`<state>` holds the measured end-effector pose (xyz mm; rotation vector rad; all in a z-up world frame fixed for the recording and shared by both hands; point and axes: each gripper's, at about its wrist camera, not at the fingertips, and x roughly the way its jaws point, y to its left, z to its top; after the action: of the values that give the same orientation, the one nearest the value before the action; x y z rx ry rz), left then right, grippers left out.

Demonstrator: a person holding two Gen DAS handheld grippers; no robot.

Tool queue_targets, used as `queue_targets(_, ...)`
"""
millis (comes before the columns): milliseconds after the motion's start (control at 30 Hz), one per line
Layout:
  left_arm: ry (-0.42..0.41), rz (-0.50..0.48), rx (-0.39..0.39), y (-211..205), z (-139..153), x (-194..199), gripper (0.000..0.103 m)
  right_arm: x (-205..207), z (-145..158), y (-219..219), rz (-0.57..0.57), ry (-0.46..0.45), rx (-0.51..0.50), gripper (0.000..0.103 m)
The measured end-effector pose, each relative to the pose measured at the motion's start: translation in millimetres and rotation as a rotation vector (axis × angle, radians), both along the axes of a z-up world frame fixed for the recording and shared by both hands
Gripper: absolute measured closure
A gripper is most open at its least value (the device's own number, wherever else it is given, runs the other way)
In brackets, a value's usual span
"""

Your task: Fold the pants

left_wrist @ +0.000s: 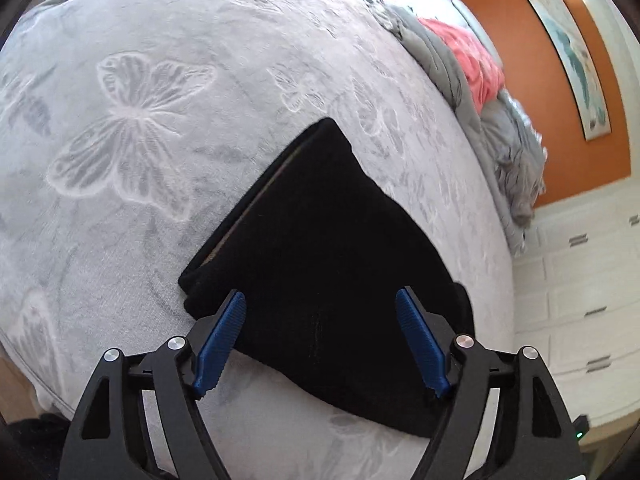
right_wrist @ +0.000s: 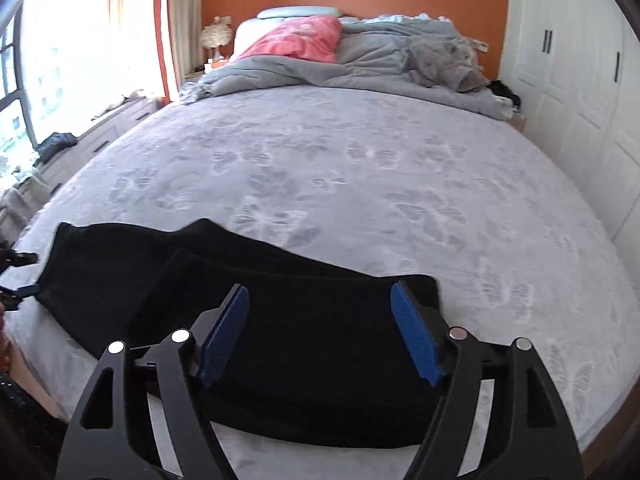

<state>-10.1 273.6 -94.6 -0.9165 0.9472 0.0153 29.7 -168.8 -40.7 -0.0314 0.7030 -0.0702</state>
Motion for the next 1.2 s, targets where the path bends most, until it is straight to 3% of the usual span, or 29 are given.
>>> queue_targets(100, -0.059, 0.078, 0.144, 0.7, 25.0, -14.3, 0.026, 0.1, -18.8, -44.0, -0.128, 0.025, 0.012, 0.032)
queue_targets(167, -0.051, 0.088, 0.257, -1.4, 32.9, -17.6, 0.020, 3.5, -38.1, -74.7, -0.183, 0.085, 0.065, 0.032)
queue_targets(200, -0.032, 0.088, 0.262, 0.1, 28.8, -17.6, 0.020, 6.7, -46.8, -88.4, -0.208, 0.132, 0.094, 0.031)
queue_targets(233, -0.001, 0.083, 0.241, 1.8, 21.3, -16.1, 0.020, 8.5, -53.5, -101.9, -0.225, 0.167, 0.141, 0.028)
queue_targets(300, 0.071, 0.049, 0.125, 3.5, -2.5, -11.8, 0.020, 12.0, -70.3, -120.7, -0.219, 0.231, 0.267, 0.024)
queue_targets(367, 0.117, 0.029, 0.038, 9.2, -21.4, -10.3, 0.020, 18.7, -89.6, -122.4, -0.207, 0.320, 0.332, 0.024)
queue_targets(400, 0.120, 0.034, 0.049, 7.4, -21.8, -9.8, 0.020, 21.4, -101.7, -117.2, -0.207, 0.370, 0.350, 0.024)
queue_targets(433, 0.116, 0.031, 0.069, 4.8, -19.3, -8.5, 0.020, 22.2, -109.5, -111.5, -0.188, 0.404, 0.377, 0.048)
queue_targets(467, 0.108, 0.019, 0.078, 1.6, -16.2, -6.7, 0.020, 22.8, -115.4, -107.1, -0.164, 0.418, 0.429, 0.058)
queue_targets(500, 0.095, 0.001, 0.079, -1.7, -13.7, -5.2, 0.020, 21.2, -112.0, -101.7, -0.157, 0.404, 0.428, 0.076)
queue_targets(600, 0.095, -0.009, 0.102, -7.2, -11.1, -4.9, 0.019, 7.4, -74.5, -93.3, -0.128, 0.262, 0.371, 0.081)
queue_targets(667, 0.104, -0.026, 0.097, -9.3, -16.0, -2.5, 0.019, 5.8, -70.3, -90.2, -0.144, 0.241, 0.297, 0.079)
queue_targets(733, 0.100, -0.020, 0.089, -9.5, -18.9, 0.0, 0.017, 17.6, -96.4, -82.4, -0.156, 0.382, 0.233, 0.070)
queue_targets(767, 0.094, -0.014, 0.080, -9.4, -19.2, 1.8, 0.015, 17.9, -100.6, -77.0, -0.176, 0.396, 0.186, 0.066)
queue_targets(800, 0.091, -0.001, 0.071, -8.8, -19.2, 1.7, 0.013, 15.7, -91.6, -70.6, -0.187, 0.360, 0.139, 0.062)
queue_targets(900, 0.099, 0.030, 0.060, -9.3, -19.4, 6.3, 0.012, 2.4, -64.5, -60.1, -0.244, 0.214, 0.096, 0.037)
queue_targets(967, 0.110, 0.050, 0.063, -9.5, -20.2, 9.7, 0.012, -7.0, -50.7, -50.7, -0.249, 0.125, 0.080, 0.037)
queue_targets(1067, 0.122, 0.063, 0.090, -12.5, -18.6, 12.7, 0.012, -10.9, -38.9, -31.8, -0.140, 0.044, 0.147, 0.037)
queue_targets(1200, 0.131, 0.043, 0.168, -23.5, -15.7, 16.2, 0.012, 0.6, -41.2, 34.2, 0.108, 0.091, 0.173, 0.037)
